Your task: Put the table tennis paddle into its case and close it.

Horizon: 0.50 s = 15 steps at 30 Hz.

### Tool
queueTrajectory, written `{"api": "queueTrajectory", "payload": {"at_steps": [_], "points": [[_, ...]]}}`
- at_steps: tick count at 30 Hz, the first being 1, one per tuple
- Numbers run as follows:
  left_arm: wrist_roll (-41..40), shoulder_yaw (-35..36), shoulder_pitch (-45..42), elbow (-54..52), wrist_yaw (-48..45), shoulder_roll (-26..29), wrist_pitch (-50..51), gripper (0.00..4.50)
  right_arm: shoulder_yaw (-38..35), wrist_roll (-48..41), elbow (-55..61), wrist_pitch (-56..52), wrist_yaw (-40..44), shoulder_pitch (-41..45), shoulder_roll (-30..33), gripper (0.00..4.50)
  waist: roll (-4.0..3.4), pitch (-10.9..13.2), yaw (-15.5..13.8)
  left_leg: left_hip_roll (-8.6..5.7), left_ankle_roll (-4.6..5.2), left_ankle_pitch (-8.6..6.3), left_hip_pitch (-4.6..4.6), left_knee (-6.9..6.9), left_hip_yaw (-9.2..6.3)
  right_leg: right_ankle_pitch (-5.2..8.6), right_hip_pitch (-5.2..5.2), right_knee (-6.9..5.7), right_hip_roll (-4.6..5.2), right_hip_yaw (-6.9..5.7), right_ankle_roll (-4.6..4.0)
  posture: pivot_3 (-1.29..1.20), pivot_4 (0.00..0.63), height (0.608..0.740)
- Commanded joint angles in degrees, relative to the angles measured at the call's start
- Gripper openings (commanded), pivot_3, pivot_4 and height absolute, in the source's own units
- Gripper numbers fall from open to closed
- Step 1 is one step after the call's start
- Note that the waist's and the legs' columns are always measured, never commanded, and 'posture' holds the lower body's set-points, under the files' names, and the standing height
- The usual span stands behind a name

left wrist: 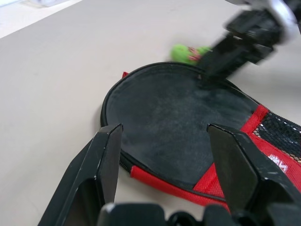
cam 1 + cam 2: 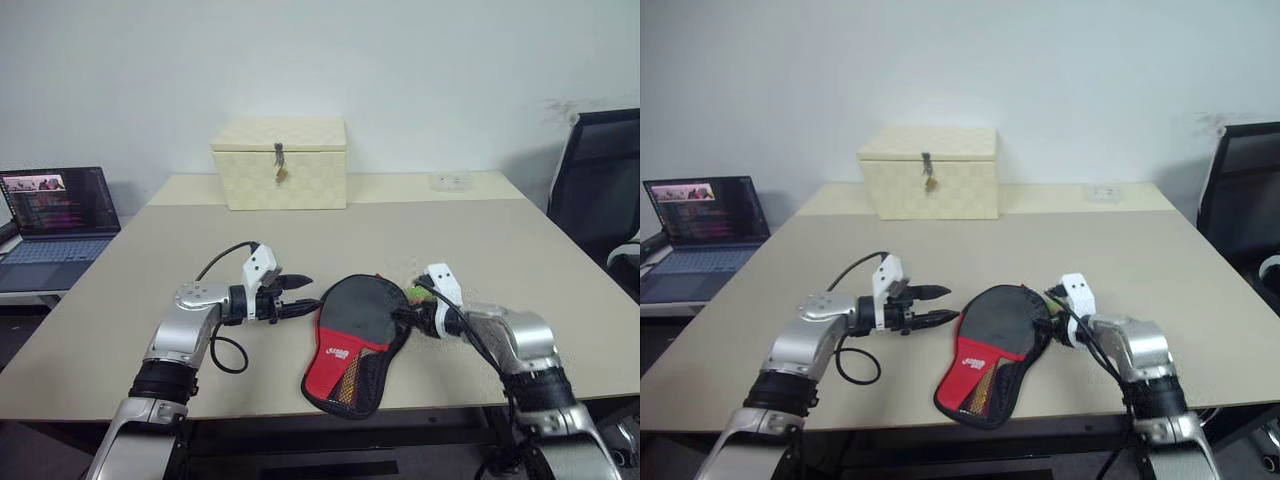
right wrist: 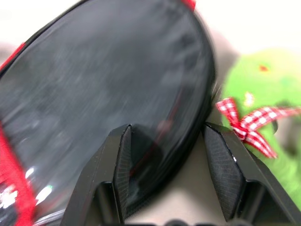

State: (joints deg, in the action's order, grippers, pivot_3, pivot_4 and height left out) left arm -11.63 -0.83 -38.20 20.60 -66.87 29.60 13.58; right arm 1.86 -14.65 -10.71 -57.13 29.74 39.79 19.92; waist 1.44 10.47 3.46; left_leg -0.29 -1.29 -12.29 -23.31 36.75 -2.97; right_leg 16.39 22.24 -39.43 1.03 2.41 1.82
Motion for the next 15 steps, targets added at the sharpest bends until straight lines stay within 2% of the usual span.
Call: {"api": "queueTrajectory", "payload": {"at_steps": [1, 10, 13, 15], "points": [[-1.04, 0.46, -0.54, -2.49, 0.45, 1.05, -0.33, 3.10, 2.53, 1.17, -4.78, 5.90, 3.17, 3.70, 0.06, 2.43, 0.00, 0.00, -0.05, -0.01, 0.00, 0.00, -0.01, -0.04, -0.02, 0.00, 0.01, 0.00, 0.00, -0.01, -0.01, 0.00, 0.150, 0.740], [-1.20, 0.57, 0.37, -3.76, 1.14, 1.57, 0.03, 3.10, 5.73, 3.32, -10.02, 11.01, 6.14, 6.07, -1.41, 2.43, 0.00, 0.00, 0.07, 0.01, 0.00, -0.01, -0.03, -0.60, 0.00, -0.01, 0.09, 0.40, 0.07, 0.01, -0.04, 0.00, 0.150, 0.740], [-1.24, 0.54, 0.45, -3.80, 1.25, 1.68, -0.02, 3.10, 5.06, 3.55, -10.31, 12.09, 6.08, 5.86, -1.60, 1.88, 0.00, 0.00, 0.14, 0.05, 0.00, -0.01, -0.01, -0.62, 0.00, -0.03, 0.09, 0.39, 0.09, 0.02, -0.07, 0.00, 0.150, 0.740], [-1.21, 0.47, 0.38, -3.69, 1.26, 1.63, -0.05, 3.10, 4.68, 3.81, -10.95, 12.77, 6.13, 5.99, -1.66, 1.30, 0.00, 0.00, 0.15, 0.06, 0.00, -0.01, 0.01, -0.63, -0.01, -0.04, 0.09, 0.39, 0.09, 0.01, -0.09, 0.00, 0.150, 0.740]]}}
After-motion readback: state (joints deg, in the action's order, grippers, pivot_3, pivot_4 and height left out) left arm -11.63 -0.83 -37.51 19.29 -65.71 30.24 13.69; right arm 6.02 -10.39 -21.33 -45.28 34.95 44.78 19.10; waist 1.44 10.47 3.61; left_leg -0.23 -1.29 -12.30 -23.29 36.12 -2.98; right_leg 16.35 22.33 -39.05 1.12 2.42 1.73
